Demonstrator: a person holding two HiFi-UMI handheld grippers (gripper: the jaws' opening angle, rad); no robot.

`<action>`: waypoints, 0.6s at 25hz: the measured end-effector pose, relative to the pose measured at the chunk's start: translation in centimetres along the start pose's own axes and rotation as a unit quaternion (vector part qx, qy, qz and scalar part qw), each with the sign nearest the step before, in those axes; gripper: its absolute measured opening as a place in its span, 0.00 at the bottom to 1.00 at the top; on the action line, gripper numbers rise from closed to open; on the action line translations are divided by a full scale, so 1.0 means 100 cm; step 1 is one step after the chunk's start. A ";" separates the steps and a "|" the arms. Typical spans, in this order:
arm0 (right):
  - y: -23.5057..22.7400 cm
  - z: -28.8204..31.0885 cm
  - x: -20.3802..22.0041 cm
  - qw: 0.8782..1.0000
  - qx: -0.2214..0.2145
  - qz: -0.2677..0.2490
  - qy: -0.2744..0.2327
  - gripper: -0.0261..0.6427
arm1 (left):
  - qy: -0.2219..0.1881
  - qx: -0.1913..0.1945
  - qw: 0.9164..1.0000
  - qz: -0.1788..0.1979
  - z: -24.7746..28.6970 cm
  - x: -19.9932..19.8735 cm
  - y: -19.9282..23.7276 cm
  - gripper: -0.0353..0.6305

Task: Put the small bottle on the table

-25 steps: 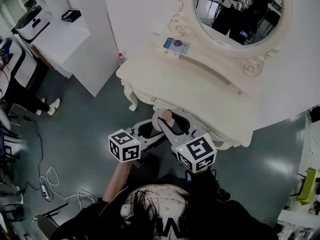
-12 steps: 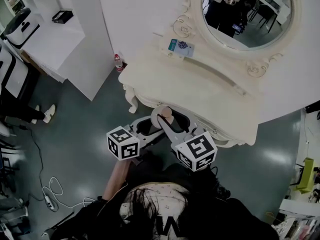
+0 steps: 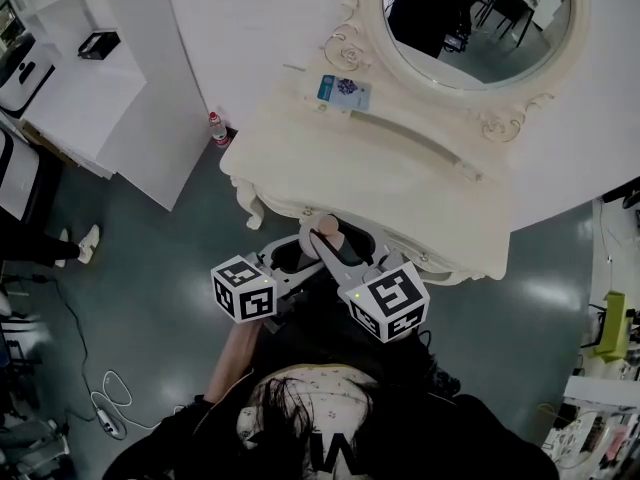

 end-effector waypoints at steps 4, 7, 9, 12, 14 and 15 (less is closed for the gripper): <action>-0.010 0.013 0.003 1.000 -0.010 0.003 0.002 0.26 | -0.002 -0.010 1.000 -0.004 0.004 -0.008 0.012 0.45; -0.020 0.028 0.002 1.000 -0.021 0.006 0.000 0.26 | -0.009 -0.018 1.000 -0.009 0.007 -0.019 0.023 0.45; -0.026 0.040 -0.001 1.000 -0.028 0.005 -0.003 0.26 | -0.014 -0.026 1.000 -0.007 0.007 -0.029 0.030 0.45; -0.035 0.055 -0.004 0.999 -0.039 0.000 -0.003 0.26 | -0.020 -0.035 0.999 -0.003 0.008 -0.043 0.041 0.45; -0.044 0.064 -0.004 0.999 -0.046 -0.001 0.001 0.26 | -0.023 -0.037 0.999 -0.008 0.014 -0.050 0.048 0.45; -0.050 0.068 -0.004 0.999 -0.048 -0.001 0.004 0.26 | -0.023 -0.037 0.999 -0.010 0.018 -0.054 0.052 0.45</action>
Point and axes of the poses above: the fingertips, and each gripper's own axes: z forward along the fingers, y to its left, x out of its underside, the point moved 5 cm from there along -z, backward along the fingers, and after that the axes turned 11 degrees about -z, right-handed, at the moved point
